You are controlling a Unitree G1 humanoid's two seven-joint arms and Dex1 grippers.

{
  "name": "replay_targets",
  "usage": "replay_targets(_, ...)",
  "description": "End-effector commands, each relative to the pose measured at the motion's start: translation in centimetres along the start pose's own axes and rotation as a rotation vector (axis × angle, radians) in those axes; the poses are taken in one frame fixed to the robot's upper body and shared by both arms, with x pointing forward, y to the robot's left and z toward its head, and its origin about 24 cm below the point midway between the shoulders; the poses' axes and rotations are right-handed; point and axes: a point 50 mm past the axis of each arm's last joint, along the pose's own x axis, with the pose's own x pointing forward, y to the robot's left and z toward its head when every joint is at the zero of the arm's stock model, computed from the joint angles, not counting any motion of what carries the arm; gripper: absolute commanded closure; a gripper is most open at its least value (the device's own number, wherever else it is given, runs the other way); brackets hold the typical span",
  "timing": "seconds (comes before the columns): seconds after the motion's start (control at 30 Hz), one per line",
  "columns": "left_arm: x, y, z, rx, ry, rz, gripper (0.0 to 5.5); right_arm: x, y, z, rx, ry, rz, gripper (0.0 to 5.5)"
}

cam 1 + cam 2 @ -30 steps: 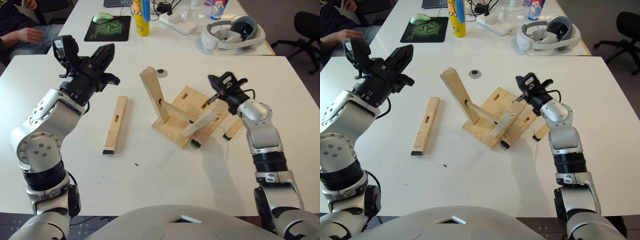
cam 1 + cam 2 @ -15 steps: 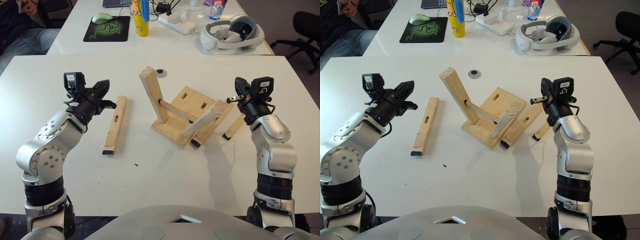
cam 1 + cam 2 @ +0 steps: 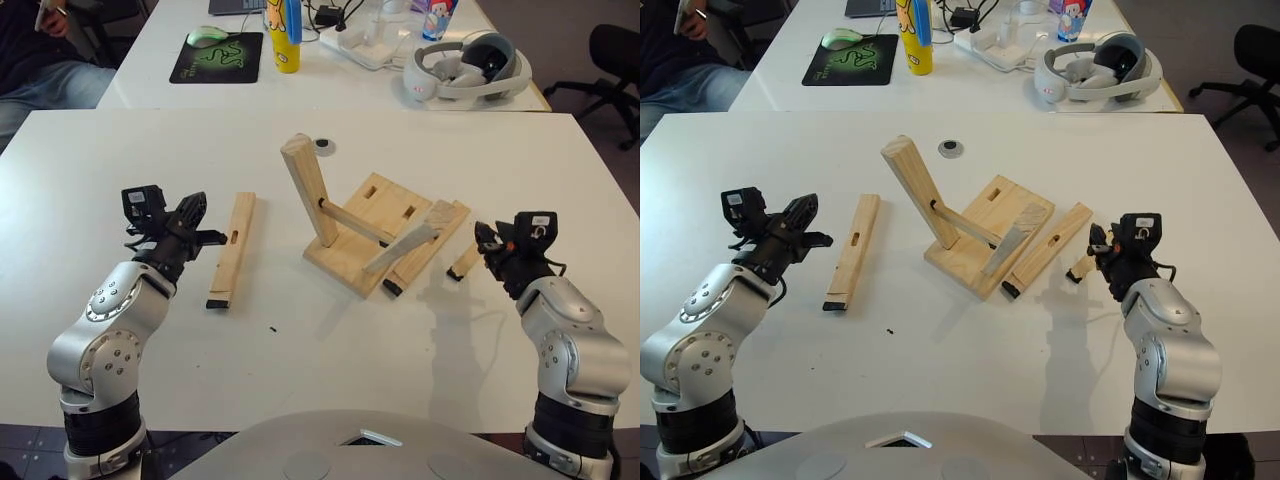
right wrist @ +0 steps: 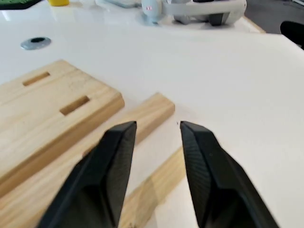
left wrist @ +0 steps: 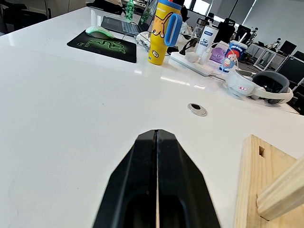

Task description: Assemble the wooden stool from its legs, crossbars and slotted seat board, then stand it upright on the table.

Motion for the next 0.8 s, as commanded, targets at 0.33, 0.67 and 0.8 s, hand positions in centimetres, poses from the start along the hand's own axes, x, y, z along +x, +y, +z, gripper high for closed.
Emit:
replay_targets(0.33, 0.9, -0.5, 0.6, 0.038, 0.001, -0.037, 5.5, 0.0, 1.0, -1.9, 0.133, 0.194, -0.083, 2.6)
replay_targets(0.67, 1.8, -1.4, 1.1, 0.037, -0.021, -0.083, 5.5, 1.7, 1.6, -3.1, 0.103, 0.237, -0.086, 2.6)
replay_targets(0.8, 1.8, -1.7, 1.1, 0.025, -0.04, -0.08, 5.5, 2.8, 2.0, -2.9, 0.063, 0.236, -0.05, 2.6)
